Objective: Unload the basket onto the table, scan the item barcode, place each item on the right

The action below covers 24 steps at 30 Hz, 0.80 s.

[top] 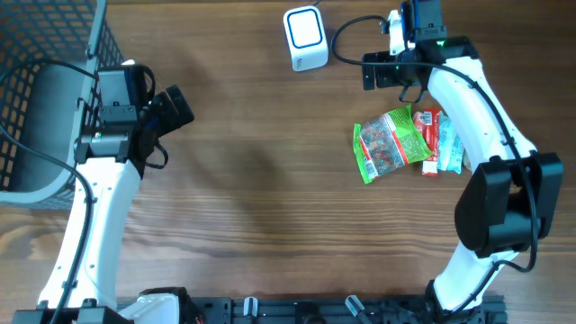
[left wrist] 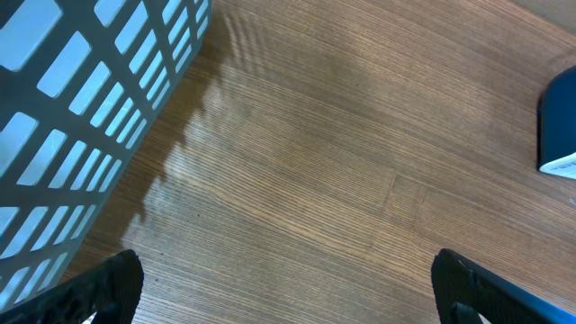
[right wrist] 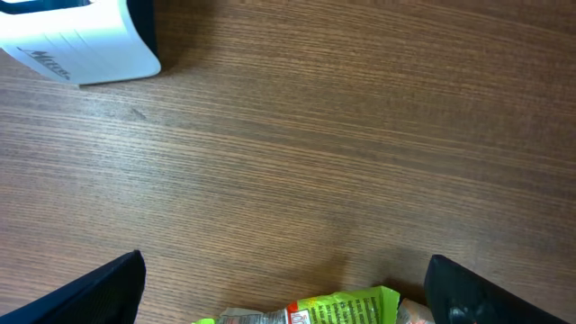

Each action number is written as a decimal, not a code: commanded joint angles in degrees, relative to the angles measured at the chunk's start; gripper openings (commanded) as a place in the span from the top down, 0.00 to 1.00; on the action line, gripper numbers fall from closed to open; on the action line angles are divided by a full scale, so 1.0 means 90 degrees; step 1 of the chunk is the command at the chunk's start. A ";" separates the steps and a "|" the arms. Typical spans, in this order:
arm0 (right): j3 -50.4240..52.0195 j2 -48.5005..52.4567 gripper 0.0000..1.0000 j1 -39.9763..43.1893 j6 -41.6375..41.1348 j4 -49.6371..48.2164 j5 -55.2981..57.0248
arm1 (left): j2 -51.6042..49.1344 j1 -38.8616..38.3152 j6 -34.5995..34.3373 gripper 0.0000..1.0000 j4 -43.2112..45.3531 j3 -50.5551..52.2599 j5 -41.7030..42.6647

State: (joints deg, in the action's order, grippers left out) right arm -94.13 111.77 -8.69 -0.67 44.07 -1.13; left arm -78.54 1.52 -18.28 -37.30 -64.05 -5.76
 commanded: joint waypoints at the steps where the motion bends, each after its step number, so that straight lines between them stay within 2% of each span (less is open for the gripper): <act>1: -0.0005 -0.0478 0.00 -0.0321 -0.0104 -0.0024 -0.0092 | -0.0015 0.0041 0.0029 0.00 0.0002 -0.0051 -0.0061; 5: -0.0005 -0.2526 0.00 -0.1173 -0.0109 -0.0036 -0.0095 | -0.0015 0.0041 0.0029 0.00 0.0002 -0.0051 -0.0061; 10: -0.0002 -0.5081 0.00 -0.0940 -0.0063 -0.0024 0.0899 | -0.0015 0.0041 0.0029 0.00 0.0002 -0.0051 -0.0061; 13: 0.0158 -0.6086 0.00 -0.0942 0.0372 0.0459 0.1183 | -0.0015 0.0041 0.0029 0.00 0.0002 -0.0051 -0.0061; 15: 0.1129 -0.7368 0.00 -0.0911 0.0797 0.0070 0.1178 | -0.0015 0.0041 0.0029 0.00 0.0002 -0.0051 -0.0061; 19: 0.3844 -0.9763 0.00 -0.0221 0.0719 -0.1389 0.0593 | -0.0015 0.0041 0.0029 0.00 0.0002 -0.0051 -0.0061; 21: 0.5314 -1.0826 0.00 0.0090 0.0573 -0.2538 0.0389 | -0.0015 0.0041 0.0029 0.00 0.0002 -0.0051 -0.0061; 24: 0.8012 -1.2303 0.00 0.0238 -0.0255 -0.5292 0.0379 | -0.0015 0.0041 0.0029 0.00 0.0002 -0.0051 -0.0061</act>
State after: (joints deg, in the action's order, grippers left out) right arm -35.33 8.56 -7.22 3.11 6.39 3.81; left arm -78.59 1.52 -18.28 -37.30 -64.03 -5.80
